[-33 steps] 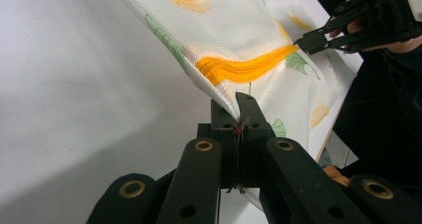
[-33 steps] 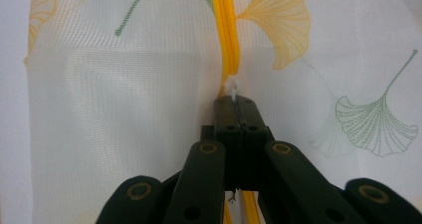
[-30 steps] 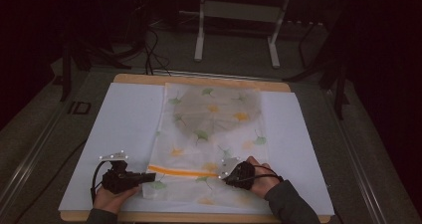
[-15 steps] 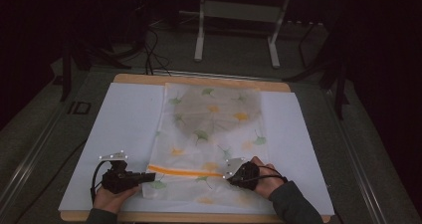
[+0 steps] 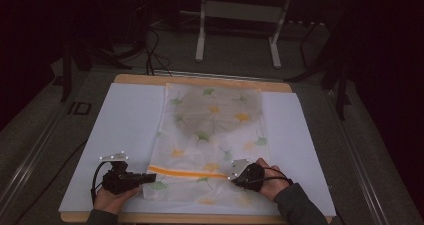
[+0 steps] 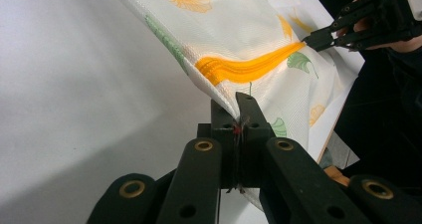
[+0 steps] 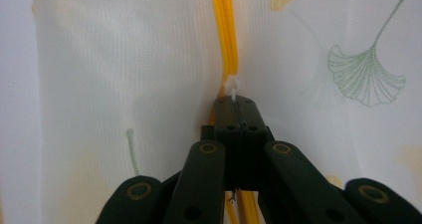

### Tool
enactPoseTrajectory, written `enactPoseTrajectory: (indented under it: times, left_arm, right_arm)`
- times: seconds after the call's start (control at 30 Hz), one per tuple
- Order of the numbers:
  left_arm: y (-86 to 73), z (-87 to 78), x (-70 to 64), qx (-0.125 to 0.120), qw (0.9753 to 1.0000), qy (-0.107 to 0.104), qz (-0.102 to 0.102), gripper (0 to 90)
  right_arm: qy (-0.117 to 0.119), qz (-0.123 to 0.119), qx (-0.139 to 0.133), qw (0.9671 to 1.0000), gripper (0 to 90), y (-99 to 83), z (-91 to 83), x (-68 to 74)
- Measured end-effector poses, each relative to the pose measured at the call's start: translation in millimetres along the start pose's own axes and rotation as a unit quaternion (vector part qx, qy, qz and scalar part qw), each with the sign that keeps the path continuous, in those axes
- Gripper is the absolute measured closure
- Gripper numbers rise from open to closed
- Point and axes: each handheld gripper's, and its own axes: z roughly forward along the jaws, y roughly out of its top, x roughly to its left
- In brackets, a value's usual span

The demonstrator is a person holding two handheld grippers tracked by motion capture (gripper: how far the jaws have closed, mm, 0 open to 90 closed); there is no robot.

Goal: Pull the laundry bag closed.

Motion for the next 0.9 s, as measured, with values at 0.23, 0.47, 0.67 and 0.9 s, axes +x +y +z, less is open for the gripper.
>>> enactPoseTrajectory:
  times: [0.23,0.47,0.67,0.9]
  left_arm:
    - [0.0,-0.2,0.0,0.0,1.0,0.001,-0.001,88.4]
    - [0.0,-0.5,-0.1,0.001,1.0,0.002,0.0,88.4]
    - [-0.1,-1.6,0.4,-0.002,1.0,0.005,0.0,88.4]
    - [-0.1,-1.6,0.4,-0.001,1.0,0.005,0.0,88.4]
  right_arm:
    - [0.0,0.001,0.0,1.0,90.0,-2.4,-0.9,-1.6]
    - [-0.002,0.003,0.004,1.0,90.0,-8.2,-5.2,-2.0]
    - [-0.008,0.001,0.014,0.9999,90.0,-11.8,-7.3,-1.9]
    - [-0.011,0.002,0.019,0.9998,90.0,-19.5,-12.6,-3.1]
